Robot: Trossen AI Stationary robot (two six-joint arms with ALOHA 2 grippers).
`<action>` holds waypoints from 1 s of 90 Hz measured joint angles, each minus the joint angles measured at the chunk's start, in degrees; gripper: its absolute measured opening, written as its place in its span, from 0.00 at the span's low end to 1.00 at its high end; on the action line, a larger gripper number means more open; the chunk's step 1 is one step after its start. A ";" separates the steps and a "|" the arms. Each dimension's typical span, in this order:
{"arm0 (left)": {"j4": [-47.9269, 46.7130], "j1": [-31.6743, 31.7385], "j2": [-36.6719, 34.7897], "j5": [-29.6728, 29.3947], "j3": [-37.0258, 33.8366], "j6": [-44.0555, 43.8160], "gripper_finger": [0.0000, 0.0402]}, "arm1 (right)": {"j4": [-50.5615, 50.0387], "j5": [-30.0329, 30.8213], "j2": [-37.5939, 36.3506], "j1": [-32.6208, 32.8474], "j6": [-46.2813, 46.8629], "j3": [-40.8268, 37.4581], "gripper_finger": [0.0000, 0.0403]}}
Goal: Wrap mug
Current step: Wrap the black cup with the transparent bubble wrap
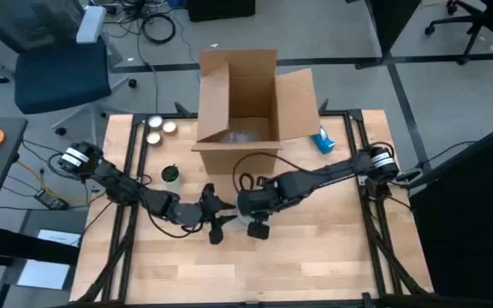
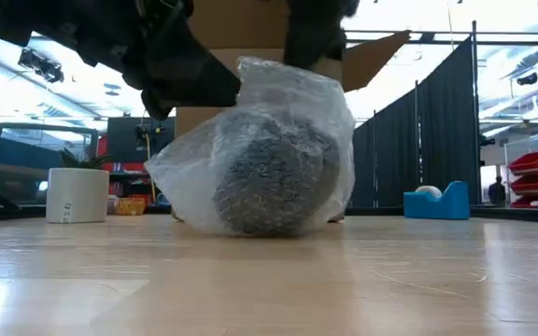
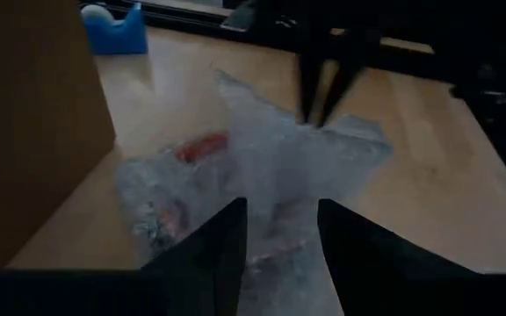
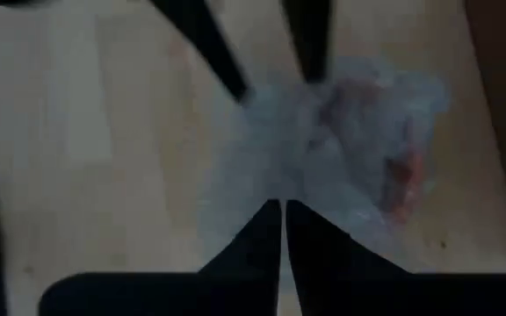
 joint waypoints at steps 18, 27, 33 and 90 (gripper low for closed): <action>0.01 0.00 0.00 -0.34 0.00 0.24 0.31 | 5.45 2.08 -0.07 2.98 -1.30 1.61 0.00; 0.66 0.00 0.00 -0.34 0.00 0.26 0.31 | 8.30 3.01 0.20 3.62 -2.64 0.74 0.00; 0.90 0.00 0.00 -0.36 0.00 0.28 0.31 | 8.51 4.85 0.24 3.12 -2.63 -1.05 0.00; 2.05 0.00 0.02 -0.38 0.00 0.39 0.31 | 17.69 2.49 0.33 -6.44 2.10 -14.81 0.00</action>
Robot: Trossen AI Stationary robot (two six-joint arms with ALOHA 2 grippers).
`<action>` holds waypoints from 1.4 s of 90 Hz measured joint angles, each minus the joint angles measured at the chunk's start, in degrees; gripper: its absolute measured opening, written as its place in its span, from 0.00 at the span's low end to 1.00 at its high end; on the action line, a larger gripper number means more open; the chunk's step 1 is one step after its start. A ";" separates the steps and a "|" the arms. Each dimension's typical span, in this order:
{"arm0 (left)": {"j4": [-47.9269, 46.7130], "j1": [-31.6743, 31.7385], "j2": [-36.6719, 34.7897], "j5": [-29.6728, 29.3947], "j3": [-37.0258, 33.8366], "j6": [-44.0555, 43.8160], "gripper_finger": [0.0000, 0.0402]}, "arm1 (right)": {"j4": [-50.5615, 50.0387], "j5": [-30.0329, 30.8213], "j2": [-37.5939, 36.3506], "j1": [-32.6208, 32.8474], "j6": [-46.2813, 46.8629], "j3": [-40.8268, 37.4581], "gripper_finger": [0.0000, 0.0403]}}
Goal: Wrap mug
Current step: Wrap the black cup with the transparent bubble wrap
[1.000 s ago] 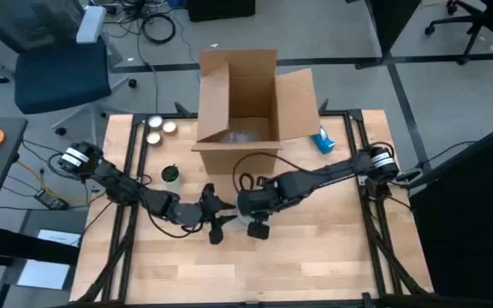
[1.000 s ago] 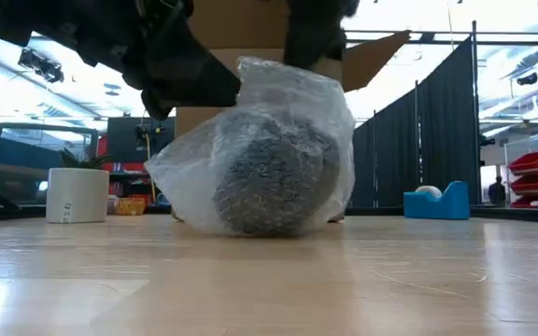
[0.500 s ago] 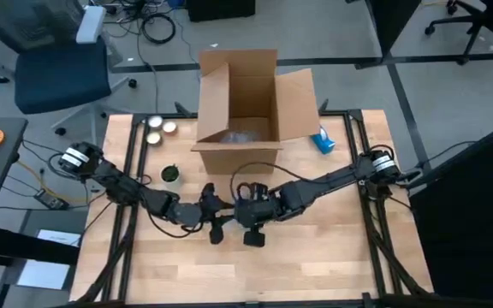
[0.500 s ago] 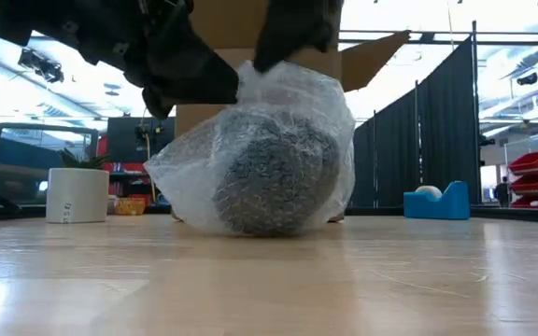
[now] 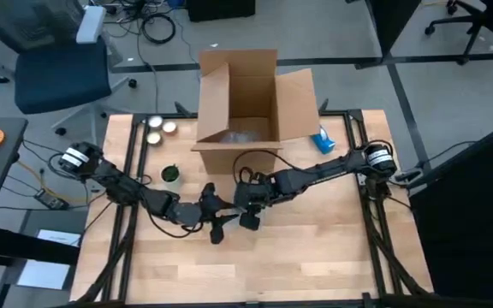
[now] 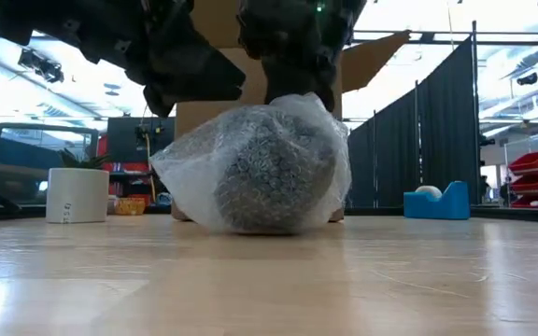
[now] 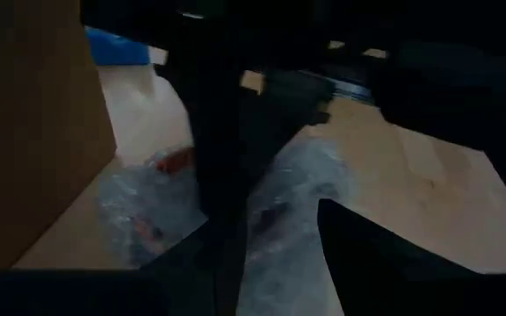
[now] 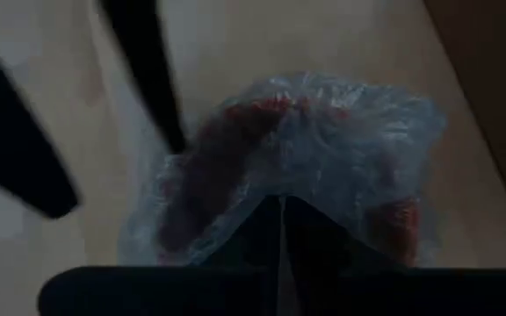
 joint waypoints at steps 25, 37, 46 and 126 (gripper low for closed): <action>-0.02 0.00 0.00 0.00 0.00 0.00 0.31 | -0.09 0.02 -0.04 -0.47 -0.09 -1.08 0.00; -0.03 0.00 0.00 0.00 0.00 0.00 0.31 | -0.93 0.30 -0.15 0.45 -1.95 -0.33 0.00; -0.04 0.00 0.00 0.00 0.00 0.00 0.31 | -3.20 0.45 -0.16 1.57 -2.74 1.72 0.00; 8.03 -1.05 -1.00 47.24 -0.05 -15.50 0.31 | -7.15 -0.63 4.90 1.16 -2.68 5.43 0.00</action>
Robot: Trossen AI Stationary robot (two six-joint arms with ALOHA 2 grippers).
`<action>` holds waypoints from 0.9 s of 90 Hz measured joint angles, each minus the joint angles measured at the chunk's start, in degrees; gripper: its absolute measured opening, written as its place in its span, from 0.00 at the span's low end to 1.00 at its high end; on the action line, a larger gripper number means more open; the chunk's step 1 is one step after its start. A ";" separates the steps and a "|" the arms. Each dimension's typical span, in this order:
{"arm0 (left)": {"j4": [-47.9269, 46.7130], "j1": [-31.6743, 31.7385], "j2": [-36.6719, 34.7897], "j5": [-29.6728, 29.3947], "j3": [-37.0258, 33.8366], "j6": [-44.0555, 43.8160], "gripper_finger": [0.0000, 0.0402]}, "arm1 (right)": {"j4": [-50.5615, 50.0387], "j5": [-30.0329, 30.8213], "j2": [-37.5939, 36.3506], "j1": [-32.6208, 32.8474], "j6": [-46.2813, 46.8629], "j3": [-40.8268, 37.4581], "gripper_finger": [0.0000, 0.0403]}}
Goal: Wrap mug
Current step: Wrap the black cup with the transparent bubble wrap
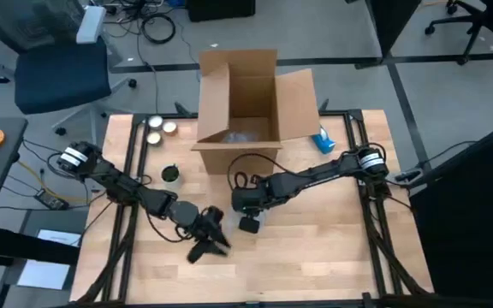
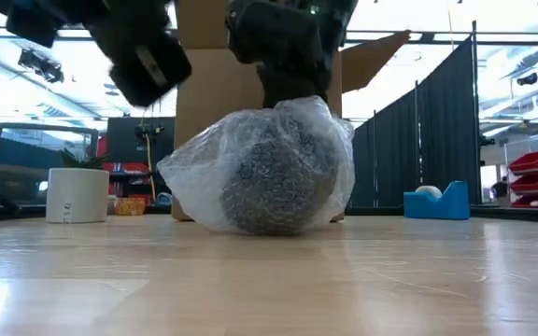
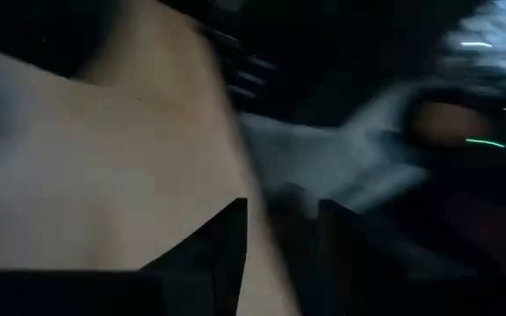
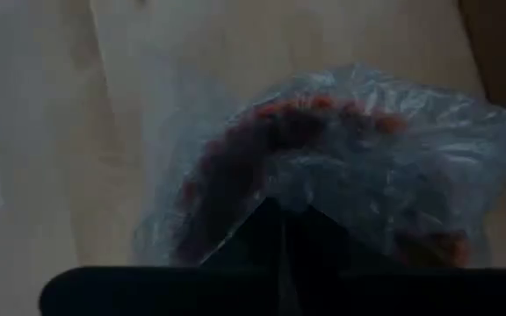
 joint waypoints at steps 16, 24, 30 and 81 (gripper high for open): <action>3.38 -2.71 0.17 0.95 0.03 0.54 0.31 | -0.20 -1.57 0.17 -0.59 1.11 -0.15 0.00; -0.28 -2.20 0.10 -1.76 0.08 0.30 0.31 | -0.40 -4.16 0.17 -0.64 1.04 -0.17 0.00; -4.18 -0.89 0.25 -5.90 0.01 0.48 0.31 | -1.16 -7.01 0.20 -0.70 0.61 -0.20 0.00; -17.29 10.06 0.96 -41.15 0.06 6.31 0.31 | -8.56 -11.40 -0.46 -0.13 0.59 -0.42 0.00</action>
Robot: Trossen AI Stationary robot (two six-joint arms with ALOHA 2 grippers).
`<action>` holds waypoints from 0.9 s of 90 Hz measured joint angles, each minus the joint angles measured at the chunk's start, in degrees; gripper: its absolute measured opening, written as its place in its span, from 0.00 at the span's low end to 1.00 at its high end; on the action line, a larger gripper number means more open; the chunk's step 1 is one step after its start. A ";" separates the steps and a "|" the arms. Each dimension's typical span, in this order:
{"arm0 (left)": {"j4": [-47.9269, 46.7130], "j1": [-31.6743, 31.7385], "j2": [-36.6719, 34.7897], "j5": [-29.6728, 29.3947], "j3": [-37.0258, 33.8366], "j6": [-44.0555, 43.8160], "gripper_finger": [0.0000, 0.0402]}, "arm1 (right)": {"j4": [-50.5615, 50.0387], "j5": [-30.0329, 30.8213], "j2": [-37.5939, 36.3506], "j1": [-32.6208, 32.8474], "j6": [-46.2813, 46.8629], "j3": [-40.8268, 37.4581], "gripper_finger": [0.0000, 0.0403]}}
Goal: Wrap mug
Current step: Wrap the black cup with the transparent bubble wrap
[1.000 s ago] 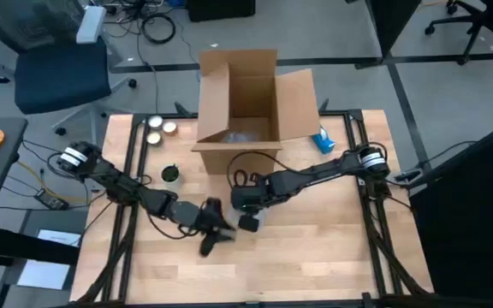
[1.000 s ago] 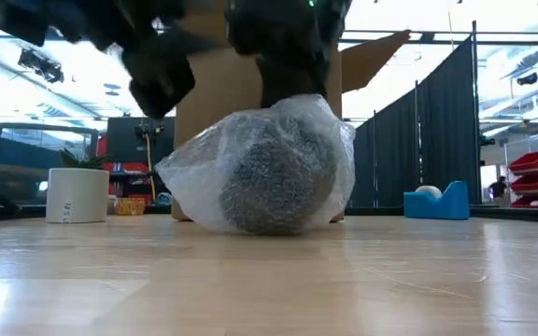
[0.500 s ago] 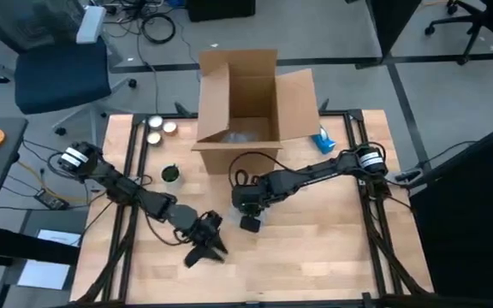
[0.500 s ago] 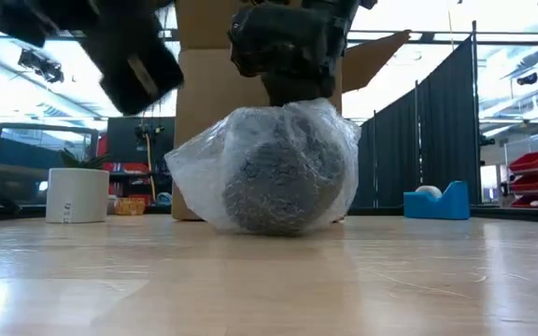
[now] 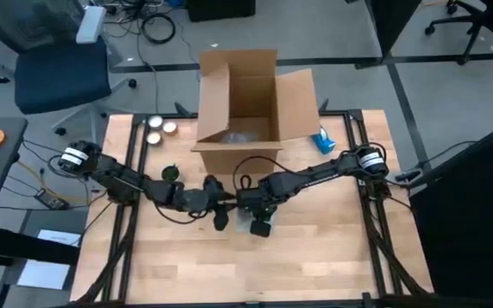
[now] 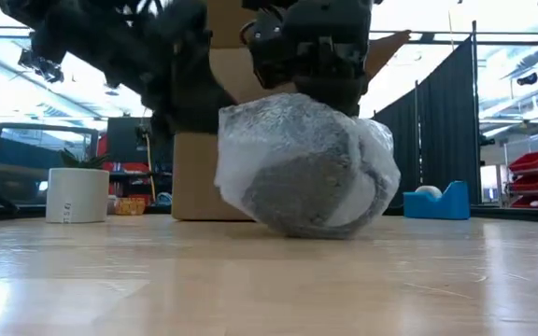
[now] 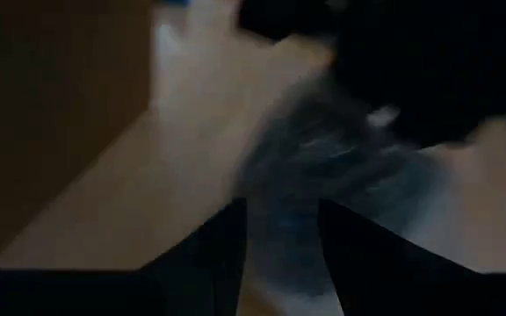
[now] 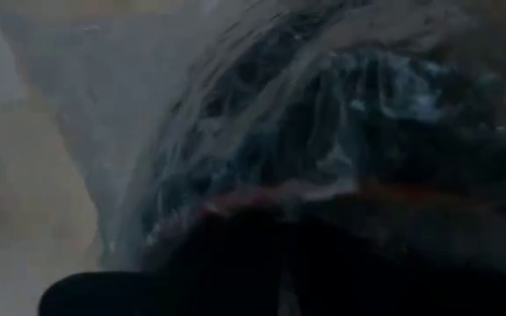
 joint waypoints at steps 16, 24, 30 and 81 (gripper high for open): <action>1.47 0.24 6.46 -0.29 -0.01 -2.62 0.31 | 1.59 0.28 -0.01 0.04 -0.59 0.00 0.00; 8.74 0.00 12.19 -0.60 -0.02 -5.08 0.31 | 0.85 -0.05 -0.04 0.02 -0.50 0.52 0.00; 16.84 -0.26 17.33 1.37 -0.04 -6.14 0.31 | 0.67 -0.82 -0.04 0.07 -0.51 1.39 0.00; 22.59 0.76 12.52 8.73 -1.80 -2.62 0.31 | -1.88 -0.03 0.11 3.11 5.04 -1.05 0.00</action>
